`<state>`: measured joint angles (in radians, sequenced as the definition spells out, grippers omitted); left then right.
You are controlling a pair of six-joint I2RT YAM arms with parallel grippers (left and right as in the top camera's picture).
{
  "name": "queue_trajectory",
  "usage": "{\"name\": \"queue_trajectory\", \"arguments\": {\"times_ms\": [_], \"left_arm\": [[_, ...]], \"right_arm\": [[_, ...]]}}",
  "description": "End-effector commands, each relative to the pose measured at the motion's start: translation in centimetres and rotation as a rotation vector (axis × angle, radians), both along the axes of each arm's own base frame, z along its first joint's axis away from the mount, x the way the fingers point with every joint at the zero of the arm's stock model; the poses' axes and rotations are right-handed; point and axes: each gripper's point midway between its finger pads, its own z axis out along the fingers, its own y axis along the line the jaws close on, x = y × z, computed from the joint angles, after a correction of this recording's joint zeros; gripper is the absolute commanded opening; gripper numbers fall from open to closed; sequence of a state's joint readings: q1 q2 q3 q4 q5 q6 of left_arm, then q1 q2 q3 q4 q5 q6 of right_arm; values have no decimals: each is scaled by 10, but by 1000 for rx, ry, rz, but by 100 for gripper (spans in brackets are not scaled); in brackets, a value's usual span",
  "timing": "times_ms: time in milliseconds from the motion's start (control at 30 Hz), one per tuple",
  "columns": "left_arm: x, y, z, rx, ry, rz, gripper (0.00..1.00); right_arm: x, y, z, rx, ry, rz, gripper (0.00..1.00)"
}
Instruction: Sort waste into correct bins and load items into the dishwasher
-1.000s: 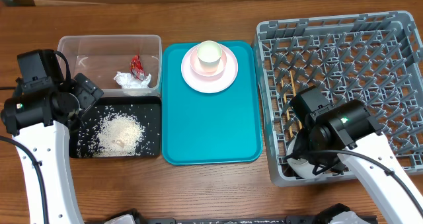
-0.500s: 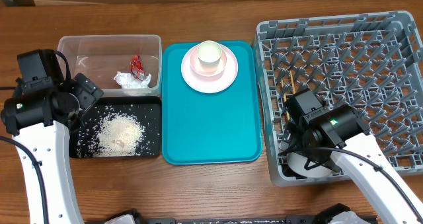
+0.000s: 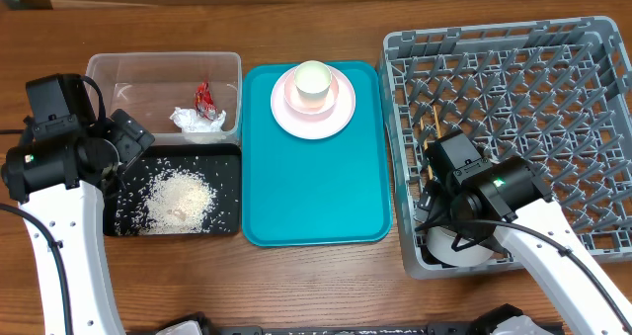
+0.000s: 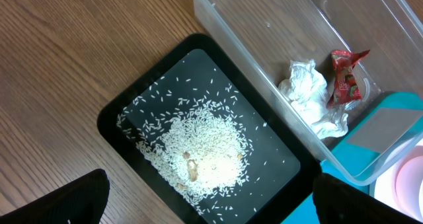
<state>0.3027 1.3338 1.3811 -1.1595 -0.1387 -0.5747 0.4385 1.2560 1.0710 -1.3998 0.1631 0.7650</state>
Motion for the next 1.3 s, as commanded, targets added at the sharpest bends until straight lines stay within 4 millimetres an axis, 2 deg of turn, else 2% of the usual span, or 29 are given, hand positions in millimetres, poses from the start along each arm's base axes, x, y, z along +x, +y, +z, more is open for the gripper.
{"name": "queue_trajectory", "arguments": {"times_ms": [0,133,200,267,400,467,567,633,867,933,1033,1267], "left_arm": [[3,0,3,-6,-12,6,100],[3,0,3,-6,-12,6,100],[3,0,3,-6,-12,6,100],[3,0,3,-7,-12,7,100],[3,0,3,-7,-12,7,100],[3,0,3,-6,-12,6,100],[3,0,3,-6,-12,6,100],[3,0,3,-6,-12,6,100],[3,0,3,-7,-12,7,100],[3,0,3,-7,-12,7,100],[3,0,3,-6,-12,6,100],[3,0,3,-7,-12,7,100]], "right_arm": [[3,12,-2,64,-2,60,100],[16,61,4,293,-45,314,100],[21,72,7,339,-73,376,100],[25,71,8,329,-91,376,100],[31,57,4,241,-113,361,98],[33,53,0,219,-119,357,91],[34,57,-9,237,-116,360,68],[34,62,-15,267,-122,366,63],[36,74,-32,330,-141,371,62],[35,75,-34,342,-139,370,57],[34,79,-34,366,-134,376,48],[35,88,-30,416,-142,379,47]]}}
